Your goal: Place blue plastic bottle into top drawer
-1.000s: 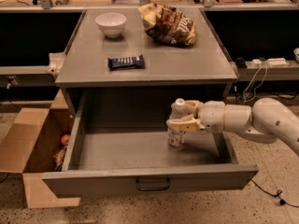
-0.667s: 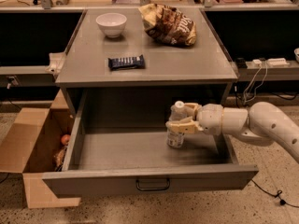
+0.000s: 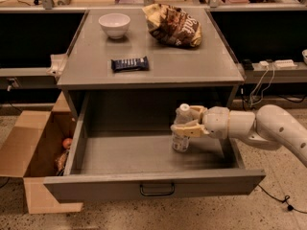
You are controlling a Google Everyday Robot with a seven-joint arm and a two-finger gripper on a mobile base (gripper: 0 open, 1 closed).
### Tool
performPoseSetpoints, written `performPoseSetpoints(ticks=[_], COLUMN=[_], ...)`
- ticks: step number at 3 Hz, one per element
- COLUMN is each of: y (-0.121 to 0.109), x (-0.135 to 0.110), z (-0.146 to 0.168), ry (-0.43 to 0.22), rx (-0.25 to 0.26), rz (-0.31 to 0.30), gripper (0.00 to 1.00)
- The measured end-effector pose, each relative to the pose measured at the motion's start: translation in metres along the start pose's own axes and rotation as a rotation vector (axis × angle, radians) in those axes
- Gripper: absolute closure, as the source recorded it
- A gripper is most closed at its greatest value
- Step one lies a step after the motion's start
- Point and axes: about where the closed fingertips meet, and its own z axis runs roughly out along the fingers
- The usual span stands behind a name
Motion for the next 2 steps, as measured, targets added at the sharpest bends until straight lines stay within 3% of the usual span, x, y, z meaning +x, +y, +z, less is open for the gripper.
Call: performPoseSetpoints(ticks=[2], y=[0.0], x=[0.0], z=[0.0001], ry=[0.0], rx=[0.0], rz=[0.0], gripper=[0.1])
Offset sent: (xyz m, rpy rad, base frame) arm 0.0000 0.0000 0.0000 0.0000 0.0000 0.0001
